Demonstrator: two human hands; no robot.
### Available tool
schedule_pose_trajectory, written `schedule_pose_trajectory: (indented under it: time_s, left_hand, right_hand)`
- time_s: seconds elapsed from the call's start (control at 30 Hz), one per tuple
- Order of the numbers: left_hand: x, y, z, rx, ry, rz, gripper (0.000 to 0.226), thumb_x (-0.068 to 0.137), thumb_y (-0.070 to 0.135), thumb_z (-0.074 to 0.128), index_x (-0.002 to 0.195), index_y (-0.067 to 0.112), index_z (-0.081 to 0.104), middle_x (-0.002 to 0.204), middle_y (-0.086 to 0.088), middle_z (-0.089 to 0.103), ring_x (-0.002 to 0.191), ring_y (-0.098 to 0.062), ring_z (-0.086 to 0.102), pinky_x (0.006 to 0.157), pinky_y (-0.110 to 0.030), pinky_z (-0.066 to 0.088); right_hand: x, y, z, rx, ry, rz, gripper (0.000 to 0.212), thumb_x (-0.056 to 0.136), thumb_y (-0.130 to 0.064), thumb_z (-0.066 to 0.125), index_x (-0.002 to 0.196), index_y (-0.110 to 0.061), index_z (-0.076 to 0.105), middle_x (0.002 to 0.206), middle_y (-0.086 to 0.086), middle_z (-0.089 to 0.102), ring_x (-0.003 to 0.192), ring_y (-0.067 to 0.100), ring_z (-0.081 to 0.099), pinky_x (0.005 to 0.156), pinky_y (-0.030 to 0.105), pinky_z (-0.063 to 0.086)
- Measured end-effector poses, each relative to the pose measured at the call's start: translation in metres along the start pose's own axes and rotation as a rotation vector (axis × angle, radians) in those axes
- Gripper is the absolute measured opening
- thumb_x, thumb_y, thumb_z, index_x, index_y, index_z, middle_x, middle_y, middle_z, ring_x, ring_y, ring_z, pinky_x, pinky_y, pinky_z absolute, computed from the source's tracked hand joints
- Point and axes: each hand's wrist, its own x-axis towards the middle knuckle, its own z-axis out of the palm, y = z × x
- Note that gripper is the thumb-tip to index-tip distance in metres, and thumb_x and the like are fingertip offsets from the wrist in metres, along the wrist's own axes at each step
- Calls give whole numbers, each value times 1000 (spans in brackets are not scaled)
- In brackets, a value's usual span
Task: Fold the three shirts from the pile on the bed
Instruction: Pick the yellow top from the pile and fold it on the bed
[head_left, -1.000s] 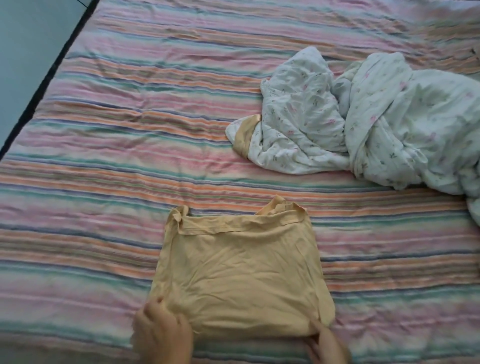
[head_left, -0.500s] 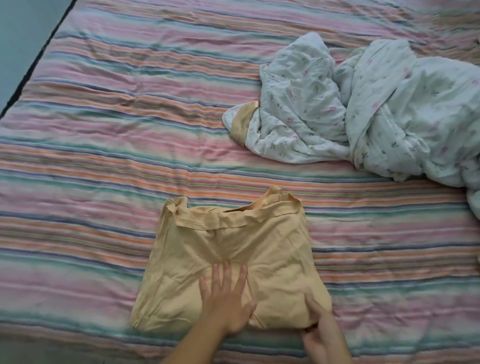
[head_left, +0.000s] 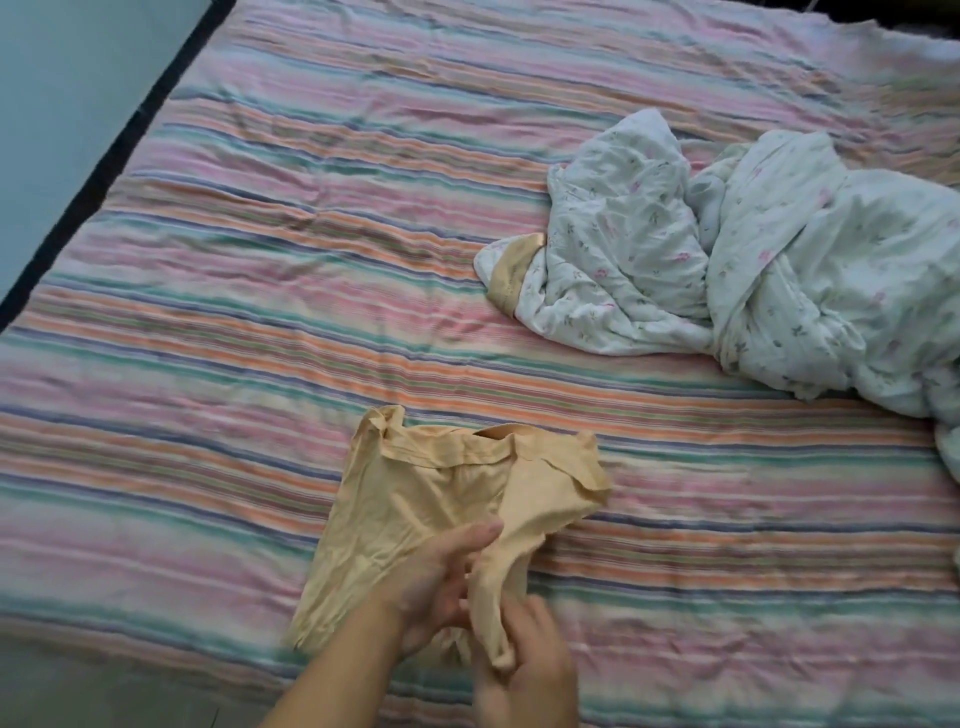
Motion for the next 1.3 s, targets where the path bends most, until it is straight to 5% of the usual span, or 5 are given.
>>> schedule_pose_trajectory:
  time_s: [0.23,0.37,0.57,0.73,1.3]
  left_hand:
    - [-42,22,-73,154,40,25,97,42,12,96,131,20,59,126,-15,68,112,-32,65,92,-40,53]
    - [-49,10,-113,242,344,39,82,47,-1,78,126,18,62,104,-13,74,79,-26,69,63,-29,56]
    - [-45,-29,-142,399,469,60,68,33,16,89,98,7,72,79,4,77,69,-7,64,62,-18,50]
    - [-36,-41,-143,490,607,114,36,48,4,75,81,17,70,61,12,68,67,-10,61,58,-17,45]
    - [-49,-58,-156,586,912,62,20,72,15,75,78,28,60,80,1,69,77,-23,64,64,-31,46]
  right_hand:
    - [3,-58,60,-630,-693,-256,26,67,-39,54,72,-32,78,65,-7,66,52,13,66,35,25,36]
    - [4,-63,80,-323,-955,-181,27,85,-30,61,111,-35,68,114,-4,66,105,19,64,78,21,43]
    - [56,-13,61,202,-41,738,47,71,-34,84,111,-33,60,113,-1,66,100,20,64,91,40,54]
    - [107,5,58,99,-260,770,105,68,-30,90,152,-25,27,150,6,45,133,31,49,107,51,46]
    - [161,-54,82,126,-503,840,18,77,-17,73,92,-7,70,94,13,74,89,28,70,80,41,61]
